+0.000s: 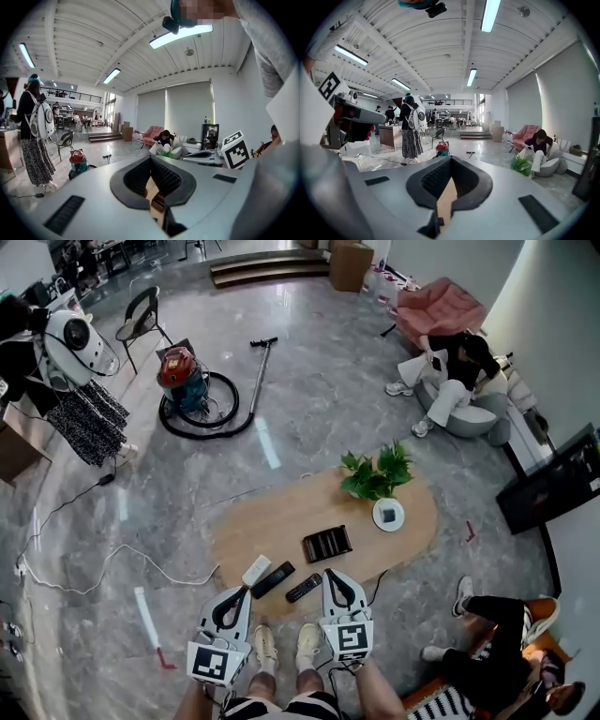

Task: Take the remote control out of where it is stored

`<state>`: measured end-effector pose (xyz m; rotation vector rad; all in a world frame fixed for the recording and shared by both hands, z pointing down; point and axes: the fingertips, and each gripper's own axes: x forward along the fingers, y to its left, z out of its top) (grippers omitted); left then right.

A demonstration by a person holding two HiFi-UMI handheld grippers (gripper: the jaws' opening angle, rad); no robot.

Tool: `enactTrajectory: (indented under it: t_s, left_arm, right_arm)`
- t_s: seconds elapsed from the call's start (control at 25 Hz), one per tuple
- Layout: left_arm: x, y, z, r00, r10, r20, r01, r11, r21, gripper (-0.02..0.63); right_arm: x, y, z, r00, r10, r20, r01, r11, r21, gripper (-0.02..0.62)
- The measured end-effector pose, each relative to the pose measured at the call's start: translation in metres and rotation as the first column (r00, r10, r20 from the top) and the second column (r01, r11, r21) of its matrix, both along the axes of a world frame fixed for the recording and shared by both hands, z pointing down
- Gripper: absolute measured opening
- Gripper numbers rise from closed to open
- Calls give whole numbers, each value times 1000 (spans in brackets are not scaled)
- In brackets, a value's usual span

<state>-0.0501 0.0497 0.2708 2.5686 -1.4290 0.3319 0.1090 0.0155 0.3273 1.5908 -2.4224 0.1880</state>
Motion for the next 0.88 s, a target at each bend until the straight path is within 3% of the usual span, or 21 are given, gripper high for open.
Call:
enactTrajectory:
  t_s: [0.88]
  left_arm:
    - [0, 29, -116, 1000, -15, -11, 17, 983, 184, 5]
  right_arm:
    - [25, 44, -133, 1000, -10, 27, 6, 990, 140, 8]
